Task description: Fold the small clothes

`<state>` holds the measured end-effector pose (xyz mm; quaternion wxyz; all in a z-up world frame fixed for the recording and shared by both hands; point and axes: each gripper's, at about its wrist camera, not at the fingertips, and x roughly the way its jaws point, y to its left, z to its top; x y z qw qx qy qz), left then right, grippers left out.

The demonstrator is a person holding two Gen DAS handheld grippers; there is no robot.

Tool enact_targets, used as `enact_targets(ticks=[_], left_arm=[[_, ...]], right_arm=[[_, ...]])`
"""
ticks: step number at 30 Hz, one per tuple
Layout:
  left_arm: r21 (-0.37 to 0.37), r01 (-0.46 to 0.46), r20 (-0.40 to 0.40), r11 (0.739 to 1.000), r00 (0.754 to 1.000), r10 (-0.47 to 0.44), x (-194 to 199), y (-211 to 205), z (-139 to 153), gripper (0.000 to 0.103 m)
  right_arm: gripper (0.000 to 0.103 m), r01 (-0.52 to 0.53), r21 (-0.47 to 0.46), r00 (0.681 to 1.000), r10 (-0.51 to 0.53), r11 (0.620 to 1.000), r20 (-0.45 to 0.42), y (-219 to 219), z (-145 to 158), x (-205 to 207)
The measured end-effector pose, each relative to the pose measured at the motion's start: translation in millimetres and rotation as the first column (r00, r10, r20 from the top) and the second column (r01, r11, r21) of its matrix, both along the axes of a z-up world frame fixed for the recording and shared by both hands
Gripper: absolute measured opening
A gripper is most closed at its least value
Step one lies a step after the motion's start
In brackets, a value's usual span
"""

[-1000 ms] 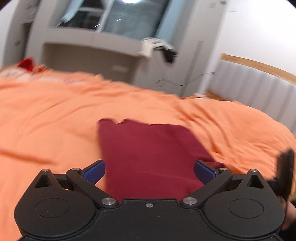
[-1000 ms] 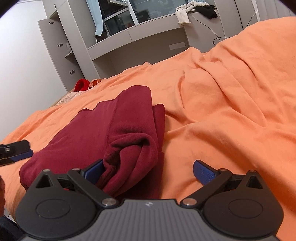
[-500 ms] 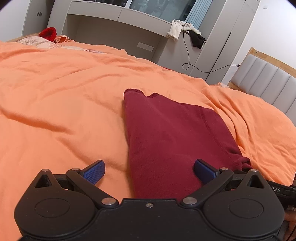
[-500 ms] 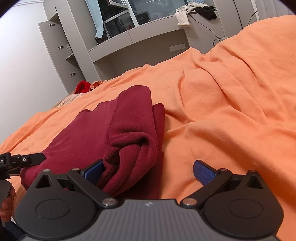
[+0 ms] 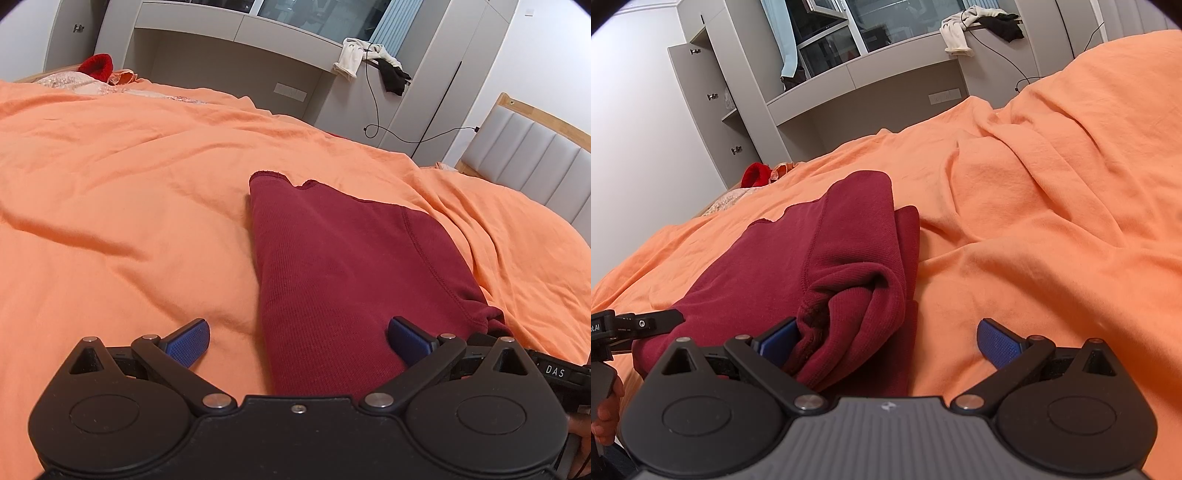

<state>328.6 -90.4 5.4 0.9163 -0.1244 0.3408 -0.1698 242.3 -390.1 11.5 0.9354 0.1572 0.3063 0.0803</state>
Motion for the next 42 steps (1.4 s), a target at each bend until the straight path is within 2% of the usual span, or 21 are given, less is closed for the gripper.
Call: enact_targets(ticks=[25,34,39,42], left_arm=[[0.0,0.0,0.001,1.0,1.0,0.0,-0.3,0.1,-0.3,0.103],[0.002,0.001,0.005,1.0,1.0,-0.001,-0.7,0.7,-2.4,0.103],[0.002,0.002,0.007,1.0,1.0,-0.002,-0.5,0.6,-3.5,0.103],[0.002,0.002,0.01,1.0,1.0,-0.002,-0.7,0.9,-4.7,0.103]], right_arm=[[0.103,0.016,-0.009,1.0,-0.016,1.0,0.01,0.5,2.7,-1.0],[0.103,0.11,0.053,0.987,-0.115,0.993,0.112,-7.4,25.4,0.6],[0.103,0.194,0.12,0.974,-0.206,0.974,0.092,-16.1,26.4,16.2],[0.103,0.257,0.081,0.964,-0.261,0.963,0.053,-16.9,22.6,30.3]])
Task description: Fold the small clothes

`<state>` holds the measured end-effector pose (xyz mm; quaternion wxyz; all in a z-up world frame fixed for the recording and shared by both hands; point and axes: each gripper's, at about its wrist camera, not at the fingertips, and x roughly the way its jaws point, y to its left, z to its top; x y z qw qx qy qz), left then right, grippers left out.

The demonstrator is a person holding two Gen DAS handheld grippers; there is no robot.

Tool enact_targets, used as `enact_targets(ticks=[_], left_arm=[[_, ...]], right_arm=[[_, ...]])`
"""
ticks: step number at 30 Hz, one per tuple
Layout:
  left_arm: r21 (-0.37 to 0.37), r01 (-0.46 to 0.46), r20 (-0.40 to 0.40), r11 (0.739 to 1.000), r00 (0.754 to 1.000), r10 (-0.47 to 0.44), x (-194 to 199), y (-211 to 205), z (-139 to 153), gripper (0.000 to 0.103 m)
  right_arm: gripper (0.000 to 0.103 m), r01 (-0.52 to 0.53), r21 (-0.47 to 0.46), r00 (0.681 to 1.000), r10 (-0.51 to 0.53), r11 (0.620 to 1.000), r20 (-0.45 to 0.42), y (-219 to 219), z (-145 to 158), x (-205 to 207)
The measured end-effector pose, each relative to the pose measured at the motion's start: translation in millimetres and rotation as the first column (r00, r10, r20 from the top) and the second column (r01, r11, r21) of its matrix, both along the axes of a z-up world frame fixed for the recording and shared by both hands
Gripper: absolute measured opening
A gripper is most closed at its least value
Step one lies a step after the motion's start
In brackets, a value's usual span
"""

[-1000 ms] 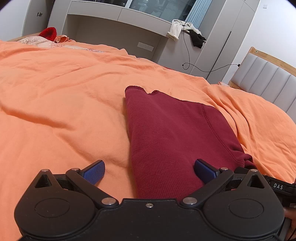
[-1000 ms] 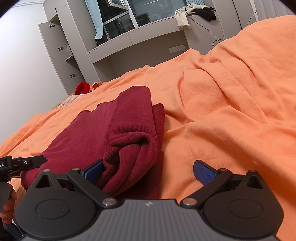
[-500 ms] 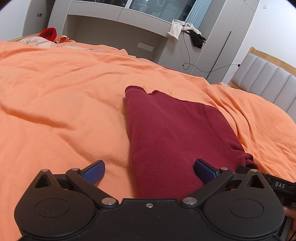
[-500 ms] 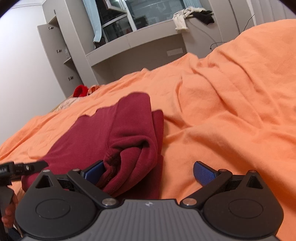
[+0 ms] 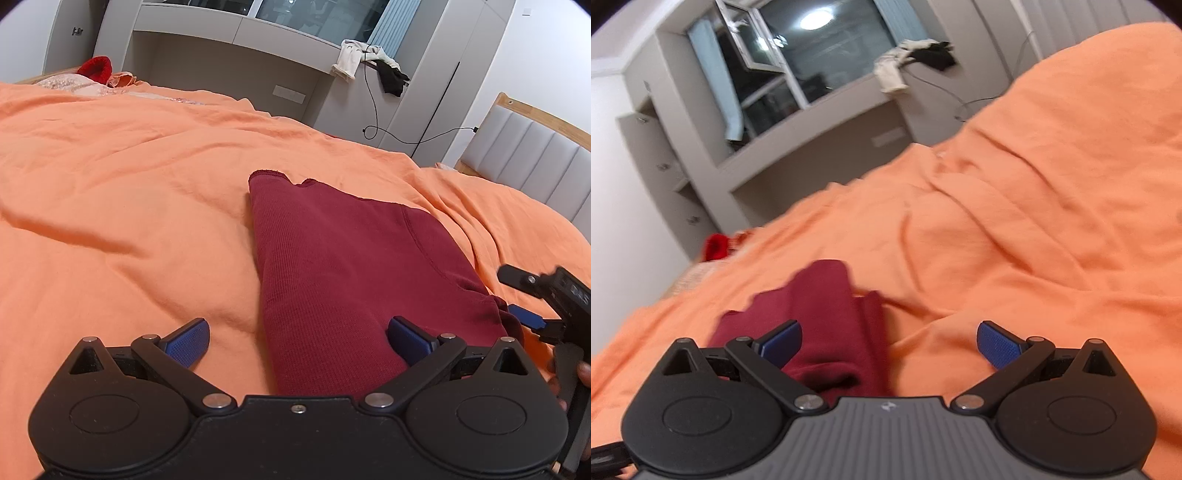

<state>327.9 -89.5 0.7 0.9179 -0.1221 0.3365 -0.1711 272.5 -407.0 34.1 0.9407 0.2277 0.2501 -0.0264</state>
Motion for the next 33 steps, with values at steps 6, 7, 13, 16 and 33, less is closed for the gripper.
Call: enact_targets(ticks=[6,7,13,16,33], left_arm=[[0.001,0.005,0.003,1.0,1.0,-0.005,0.0,0.5,-0.8,0.103],[0.001,0.006,0.003,1.0,1.0,-0.006,0.1,0.5,-0.7,0.103],[0.001,0.005,0.004,1.0,1.0,-0.005,0.5,0.8,-0.9,0.103],[0.001,0.006,0.004,1.0,1.0,-0.006,0.2,0.7,-0.7,0.103],[0.004,0.003,0.005,1.0,1.0,-0.003,0.2,1.1,-1.1,0.103]], right_arm=[[0.103,-0.032,-0.105,0.999,0.028,0.994,-0.046,9.8,-8.6,13.9],[0.103,-0.048,-0.121,0.997,0.041,0.991,-0.06,11.7,-10.4,14.6],[0.103,-0.092,-0.168,0.993,0.078,0.982,-0.087,15.4,-16.3,2.4],[0.103,-0.1,-0.163,0.992,0.087,0.982,-0.086,13.9,-18.3,-1.9],[0.103,-0.12,0.071,0.992,0.122,0.99,-0.027,-2.2,-11.0,-3.3]])
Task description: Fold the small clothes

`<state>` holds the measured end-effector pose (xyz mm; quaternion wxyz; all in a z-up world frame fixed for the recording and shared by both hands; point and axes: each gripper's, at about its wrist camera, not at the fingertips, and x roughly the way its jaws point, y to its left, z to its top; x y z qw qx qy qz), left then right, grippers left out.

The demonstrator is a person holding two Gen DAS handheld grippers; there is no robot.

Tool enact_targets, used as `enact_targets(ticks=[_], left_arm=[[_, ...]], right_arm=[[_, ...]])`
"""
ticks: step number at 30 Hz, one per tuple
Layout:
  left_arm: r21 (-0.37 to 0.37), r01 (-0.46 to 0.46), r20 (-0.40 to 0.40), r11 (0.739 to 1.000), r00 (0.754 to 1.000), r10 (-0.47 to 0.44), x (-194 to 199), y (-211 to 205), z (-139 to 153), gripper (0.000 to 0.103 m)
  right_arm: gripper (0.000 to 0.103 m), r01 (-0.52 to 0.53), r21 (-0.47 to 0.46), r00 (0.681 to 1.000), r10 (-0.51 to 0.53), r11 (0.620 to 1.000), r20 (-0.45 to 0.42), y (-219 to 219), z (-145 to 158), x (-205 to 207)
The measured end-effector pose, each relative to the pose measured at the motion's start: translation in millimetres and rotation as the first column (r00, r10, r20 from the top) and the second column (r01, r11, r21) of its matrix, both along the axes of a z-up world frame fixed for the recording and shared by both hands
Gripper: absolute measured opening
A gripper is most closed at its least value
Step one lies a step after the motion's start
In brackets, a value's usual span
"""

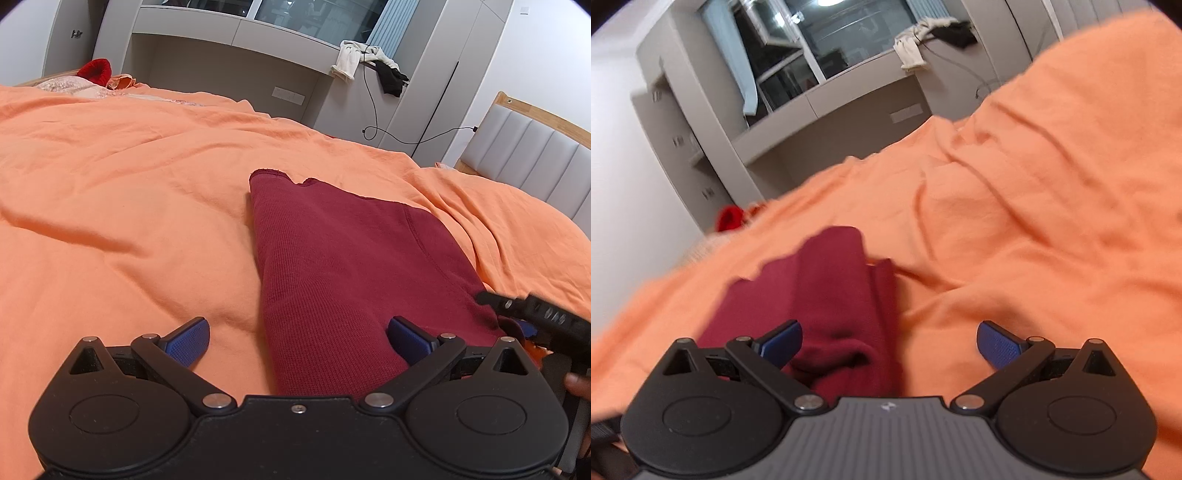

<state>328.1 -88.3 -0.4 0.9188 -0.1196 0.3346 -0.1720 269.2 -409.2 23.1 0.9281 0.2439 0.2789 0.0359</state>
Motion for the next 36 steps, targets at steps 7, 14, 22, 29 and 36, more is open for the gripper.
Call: enact_targets(ticks=[7,14,22,29,36], left_arm=[[0.0,0.0,0.001,1.0,1.0,0.0,-0.1,0.1,0.0,0.103],[0.001,0.001,0.002,1.0,1.0,-0.001,-0.3,-0.1,-0.2,0.103],[0.001,-0.001,0.007,1.0,1.0,0.001,-0.8,0.3,-0.1,0.103],[0.003,-0.002,0.008,1.0,1.0,0.002,-2.6,-0.9,0.3,0.103],[0.003,-0.002,0.008,1.0,1.0,0.002,-2.9,0.2,0.3,0.103]], right_arm=[[0.103,-0.001,0.113,0.998,0.008,0.994,-0.062,3.3,-14.4,16.9],[0.103,0.011,0.205,0.998,0.002,0.979,-0.063,-5.4,-25.3,16.8],[0.098,0.025,0.147,0.997,-0.015,0.989,-0.07,5.1,-24.7,17.7],[0.082,0.002,0.117,0.998,0.004,0.993,-0.055,11.0,-22.2,15.3],[0.062,-0.044,0.113,0.998,0.048,0.993,-0.037,15.7,-20.4,14.7]])
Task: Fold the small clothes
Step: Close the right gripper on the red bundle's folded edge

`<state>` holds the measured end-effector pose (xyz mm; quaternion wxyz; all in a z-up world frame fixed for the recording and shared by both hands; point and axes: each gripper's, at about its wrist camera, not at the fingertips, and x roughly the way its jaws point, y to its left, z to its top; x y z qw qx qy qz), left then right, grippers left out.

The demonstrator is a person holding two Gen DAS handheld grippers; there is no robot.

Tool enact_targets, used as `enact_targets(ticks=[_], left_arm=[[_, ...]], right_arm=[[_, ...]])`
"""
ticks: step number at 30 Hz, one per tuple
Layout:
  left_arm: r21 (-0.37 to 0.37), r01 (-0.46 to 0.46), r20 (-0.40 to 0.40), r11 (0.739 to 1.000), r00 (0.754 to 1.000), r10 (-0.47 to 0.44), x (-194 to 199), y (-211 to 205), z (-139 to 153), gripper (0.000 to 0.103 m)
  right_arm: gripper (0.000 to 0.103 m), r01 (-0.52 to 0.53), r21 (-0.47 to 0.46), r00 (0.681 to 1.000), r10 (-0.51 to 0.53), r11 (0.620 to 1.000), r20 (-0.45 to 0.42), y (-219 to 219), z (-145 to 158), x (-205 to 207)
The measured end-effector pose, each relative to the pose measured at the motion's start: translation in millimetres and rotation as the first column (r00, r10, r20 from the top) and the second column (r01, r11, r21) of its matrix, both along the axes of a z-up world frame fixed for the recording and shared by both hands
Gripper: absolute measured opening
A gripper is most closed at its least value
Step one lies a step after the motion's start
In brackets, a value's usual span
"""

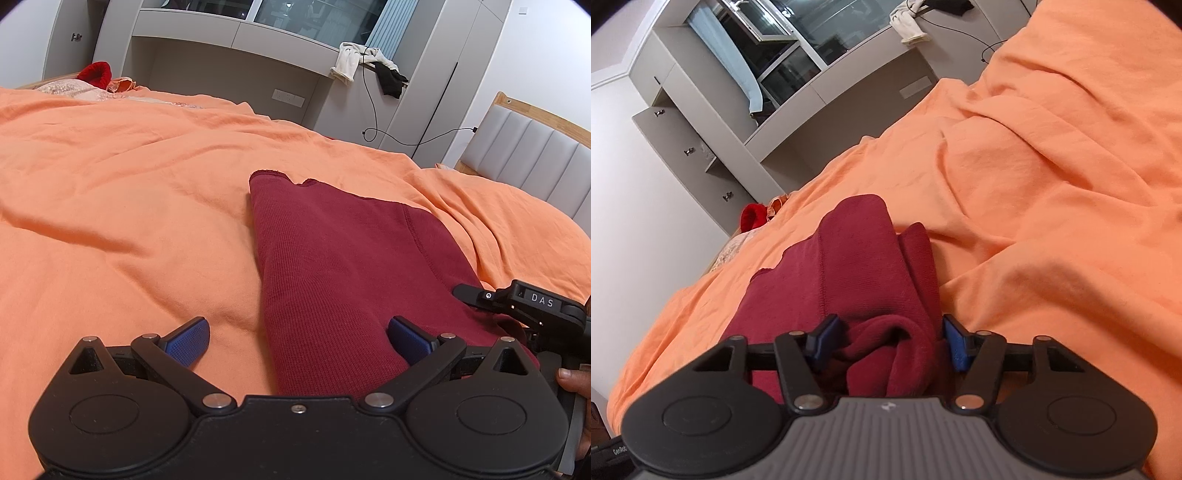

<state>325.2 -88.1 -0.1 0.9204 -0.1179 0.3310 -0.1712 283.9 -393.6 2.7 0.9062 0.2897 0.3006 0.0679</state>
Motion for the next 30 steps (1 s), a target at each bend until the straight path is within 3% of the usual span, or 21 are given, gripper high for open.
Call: enact_targets(ticks=[7,18,30], left_arm=[[-0.004,-0.008,0.033,1.0,0.999,0.008,-0.3,5.2,7.8,0.103],[-0.034,0.025,-0.034,0.999,0.999,-0.026,19.6,8.7,2.2,0.103],[-0.037,0.044,-0.033,0.998,0.998,-0.045,27.5,4.6,-4.3,0.103]], right_arm=[[0.065,0.001,0.011,1.0,-0.001,1.0,-0.002,-0.6,-1.7,-0.2],[0.066,0.001,0.015,1.0,-0.001,1.0,-0.001,-1.3,-3.7,-0.3],[0.066,0.002,0.011,1.0,-0.002,1.0,0.003,-1.8,-5.1,-0.7]])
